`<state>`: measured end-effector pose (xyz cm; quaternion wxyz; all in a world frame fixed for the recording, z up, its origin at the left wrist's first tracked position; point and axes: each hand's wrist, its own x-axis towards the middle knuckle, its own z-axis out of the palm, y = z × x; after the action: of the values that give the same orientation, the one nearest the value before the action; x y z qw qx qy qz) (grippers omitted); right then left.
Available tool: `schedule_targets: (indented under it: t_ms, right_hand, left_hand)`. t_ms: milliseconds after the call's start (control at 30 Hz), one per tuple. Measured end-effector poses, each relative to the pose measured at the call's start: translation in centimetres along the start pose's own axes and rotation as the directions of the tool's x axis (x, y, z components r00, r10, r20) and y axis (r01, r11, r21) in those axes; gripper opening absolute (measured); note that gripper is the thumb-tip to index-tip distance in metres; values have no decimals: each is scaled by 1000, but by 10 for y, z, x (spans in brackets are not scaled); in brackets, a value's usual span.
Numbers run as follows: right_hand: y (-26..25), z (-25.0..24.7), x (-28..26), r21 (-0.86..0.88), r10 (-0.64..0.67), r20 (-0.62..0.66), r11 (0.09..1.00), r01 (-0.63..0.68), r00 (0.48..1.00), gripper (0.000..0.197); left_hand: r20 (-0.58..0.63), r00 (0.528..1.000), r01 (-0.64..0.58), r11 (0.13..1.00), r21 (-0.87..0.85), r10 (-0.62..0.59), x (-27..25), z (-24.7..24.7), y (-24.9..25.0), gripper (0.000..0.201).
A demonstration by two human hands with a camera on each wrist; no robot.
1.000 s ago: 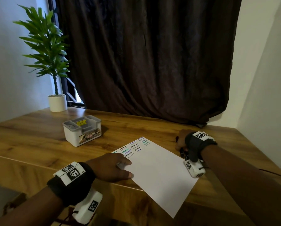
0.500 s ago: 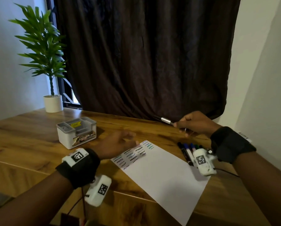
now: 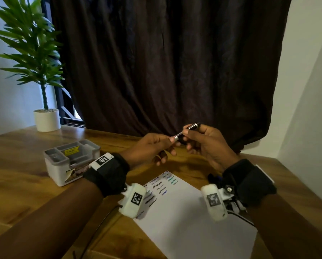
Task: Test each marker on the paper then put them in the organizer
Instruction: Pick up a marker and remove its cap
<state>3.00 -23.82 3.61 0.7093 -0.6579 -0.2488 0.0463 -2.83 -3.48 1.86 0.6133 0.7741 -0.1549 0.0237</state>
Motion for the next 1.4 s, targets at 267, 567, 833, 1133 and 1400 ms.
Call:
schedule_targets:
  t_ms: [267,567,833,1133,1400]
  right_hand:
    - [9,19,37,-1,-9,40,1000,9,999,13]
    - [35,44,37,-57,36,126,998,-29,991,28]
    - [43,57,33,-82,45,144,996,-33,989,20]
    - [33,48,30,-94,100,44,991,-96,994,17]
    - [24,13,-9,-90,370,46,927,-365,928,33]
  left_hand:
    - [45,991,-130,979,155,125,28,-29,-10,28]
    - [21,981,-192,960,202,192,16,-36,-34,28]
    - [29,991,-135,962,239,132,7,-46,-42,29]
    - [-11,999,45,988,147,-44,7,-48,-47,46]
    - [103,980,139,960,244,-168,10,-64,-63,28]
